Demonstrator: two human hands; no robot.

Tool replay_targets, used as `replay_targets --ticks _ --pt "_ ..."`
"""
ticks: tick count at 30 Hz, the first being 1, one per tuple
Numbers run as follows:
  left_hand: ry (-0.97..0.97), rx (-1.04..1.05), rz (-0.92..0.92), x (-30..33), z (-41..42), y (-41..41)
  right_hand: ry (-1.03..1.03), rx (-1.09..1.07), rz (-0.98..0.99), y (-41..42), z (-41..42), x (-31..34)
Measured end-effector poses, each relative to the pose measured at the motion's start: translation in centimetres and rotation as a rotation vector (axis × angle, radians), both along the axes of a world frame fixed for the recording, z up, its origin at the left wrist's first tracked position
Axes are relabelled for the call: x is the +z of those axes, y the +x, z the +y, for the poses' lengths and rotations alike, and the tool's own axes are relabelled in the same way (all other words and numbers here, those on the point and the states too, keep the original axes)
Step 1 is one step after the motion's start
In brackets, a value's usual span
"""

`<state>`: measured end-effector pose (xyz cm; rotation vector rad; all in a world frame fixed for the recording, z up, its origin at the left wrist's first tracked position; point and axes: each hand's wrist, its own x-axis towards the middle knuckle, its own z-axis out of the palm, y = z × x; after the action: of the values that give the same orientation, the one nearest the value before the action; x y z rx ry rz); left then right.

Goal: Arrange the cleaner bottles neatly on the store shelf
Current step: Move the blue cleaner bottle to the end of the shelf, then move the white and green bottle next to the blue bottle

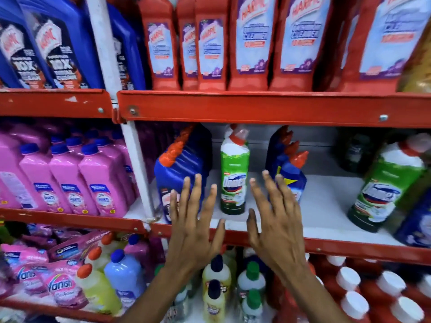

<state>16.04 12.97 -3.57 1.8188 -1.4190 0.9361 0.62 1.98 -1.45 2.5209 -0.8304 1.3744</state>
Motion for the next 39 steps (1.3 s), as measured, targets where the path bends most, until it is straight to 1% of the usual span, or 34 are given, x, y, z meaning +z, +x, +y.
replay_targets --ticks 3,7,11,17,19,20,22,24,27,28,29,31,35,39 --pt "0.080 -0.056 -0.073 0.0 -3.0 -3.7 0.004 -0.147 0.048 -4.4 -2.5 -0.4" --pt "0.173 -0.134 -0.136 -0.7 -6.9 -8.0 0.056 -0.256 0.057 -9.9 -5.4 -1.3" --pt "0.239 -0.202 -0.176 -0.7 -10.4 -11.9 0.134 -0.273 0.004 -14.1 -8.1 -2.2" --pt "0.305 -0.364 -0.150 0.2 -15.5 -17.3 0.338 -0.255 -0.152 -18.1 -11.2 -3.1" --pt "0.327 -0.427 -0.062 0.7 -17.4 -18.5 0.417 -0.227 -0.219 -18.4 -11.9 -3.1" --pt "0.339 -0.467 0.025 0.8 -18.3 -19.1 0.461 -0.204 -0.252 -18.5 -12.3 -3.1" --pt "0.385 -0.512 0.248 1.3 -20.1 -20.0 0.540 -0.167 -0.323 -18.5 -13.2 -3.2" --pt "0.431 -0.505 0.462 1.4 -22.2 -20.6 0.613 -0.171 -0.372 -18.5 -14.1 -3.3" --pt "0.482 -0.531 0.761 1.5 -25.2 -21.2 0.656 -0.207 -0.385 -18.5 -14.9 -3.2" --pt "0.495 -0.561 0.830 1.5 -25.8 -21.3 0.657 -0.207 -0.394 -18.5 -15.1 -3.1" --pt "0.507 -0.585 0.865 1.6 -26.1 -21.5 0.652 -0.204 -0.408 -18.5 -15.3 -2.9" --pt "0.490 -0.593 0.873 1.7 -26.1 -21.9 0.628 -0.184 -0.441 -18.7 -15.5 -2.5" --pt "0.322 -0.571 0.872 1.4 -24.1 -22.4 0.628 -0.104 -0.515 -19.3 -15.2 -1.9" --pt "0.129 -0.601 0.836 0.8 -20.6 -22.1 0.603 0.013 -0.562 -19.4 -13.0 -2.0"
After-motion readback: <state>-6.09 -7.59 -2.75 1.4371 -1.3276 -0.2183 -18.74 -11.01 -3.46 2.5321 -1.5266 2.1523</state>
